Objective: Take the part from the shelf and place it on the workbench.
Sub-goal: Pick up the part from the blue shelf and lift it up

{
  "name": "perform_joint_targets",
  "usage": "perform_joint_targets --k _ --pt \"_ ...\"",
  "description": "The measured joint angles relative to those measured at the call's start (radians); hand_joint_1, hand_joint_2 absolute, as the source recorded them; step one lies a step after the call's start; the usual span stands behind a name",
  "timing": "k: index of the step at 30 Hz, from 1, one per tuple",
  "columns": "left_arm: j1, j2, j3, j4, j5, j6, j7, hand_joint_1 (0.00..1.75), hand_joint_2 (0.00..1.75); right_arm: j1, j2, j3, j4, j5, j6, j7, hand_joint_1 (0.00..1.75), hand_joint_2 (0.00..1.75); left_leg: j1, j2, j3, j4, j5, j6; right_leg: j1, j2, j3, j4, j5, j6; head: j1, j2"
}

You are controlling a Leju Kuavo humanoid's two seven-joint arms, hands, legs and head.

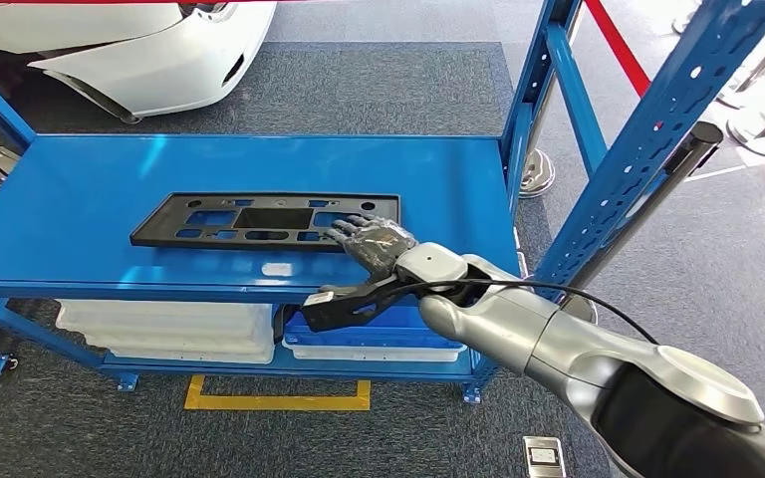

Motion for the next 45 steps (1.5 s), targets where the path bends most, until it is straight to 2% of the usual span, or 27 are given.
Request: perform_joint_targets --k 45 --pt "0.000 0.001 0.002 0.004 -0.009 -0.020 0.004 0.00 0.00 0.000 -0.012 0.000 -0.004 -0.032 -0.008 -0.033 0.00 0.00 0.000 0.000 0.001 0.000 0.000 0.000 0.000 0.000 0.001 0.000 0.000 0.000 0.000 0.000"
